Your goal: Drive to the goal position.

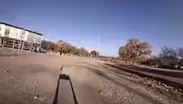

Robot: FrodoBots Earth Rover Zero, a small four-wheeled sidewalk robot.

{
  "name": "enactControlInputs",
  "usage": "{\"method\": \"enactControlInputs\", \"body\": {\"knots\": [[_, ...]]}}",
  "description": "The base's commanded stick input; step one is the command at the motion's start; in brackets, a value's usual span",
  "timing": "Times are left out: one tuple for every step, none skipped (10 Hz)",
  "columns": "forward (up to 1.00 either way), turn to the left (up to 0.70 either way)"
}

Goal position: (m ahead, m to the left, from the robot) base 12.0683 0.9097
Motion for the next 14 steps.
{"method": "enactControlInputs", "body": {"knots": [[0.5,0.0],[0.5,0.0],[0.5,0.0],[0.5,0.0],[0.5,0.0],[0.5,0.0],[0.5,0.0],[0.5,0.0],[0.5,0.0],[0.5,0.0],[0.5,0.0],[0.5,0.0],[0.5,0.0],[0.5,0.0]]}}
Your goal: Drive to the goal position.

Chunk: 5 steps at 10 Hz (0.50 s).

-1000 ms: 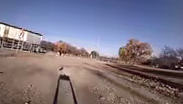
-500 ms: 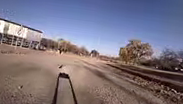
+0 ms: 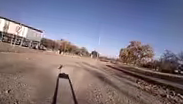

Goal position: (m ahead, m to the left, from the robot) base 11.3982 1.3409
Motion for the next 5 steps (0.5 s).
{"method": "enactControlInputs", "body": {"knots": [[0.5,0.0],[0.5,0.0],[0.5,0.0],[0.5,0.0],[0.5,0.0]]}}
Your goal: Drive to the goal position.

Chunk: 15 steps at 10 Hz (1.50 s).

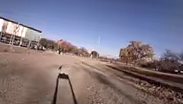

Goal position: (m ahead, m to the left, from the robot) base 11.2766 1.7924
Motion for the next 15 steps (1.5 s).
{"method": "enactControlInputs", "body": {"knots": [[0.5,0.0],[0.5,0.0],[0.5,0.0],[0.5,0.0],[0.5,0.0],[0.5,0.0],[0.5,0.0],[0.5,0.0],[0.5,0.0],[0.5,0.0],[0.5,0.0],[0.5,0.0],[0.5,0.0],[0.5,0.0],[0.5,0.0]]}}
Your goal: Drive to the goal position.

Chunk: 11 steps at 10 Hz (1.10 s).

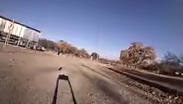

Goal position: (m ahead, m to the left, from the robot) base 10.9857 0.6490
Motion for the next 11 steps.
{"method": "enactControlInputs", "body": {"knots": [[0.5,0.0],[0.5,0.0],[0.5,0.0],[0.5,0.0],[0.5,0.0],[0.5,0.0],[0.5,0.0],[0.5,0.0],[0.5,0.0],[0.5,0.0],[0.5,0.0]]}}
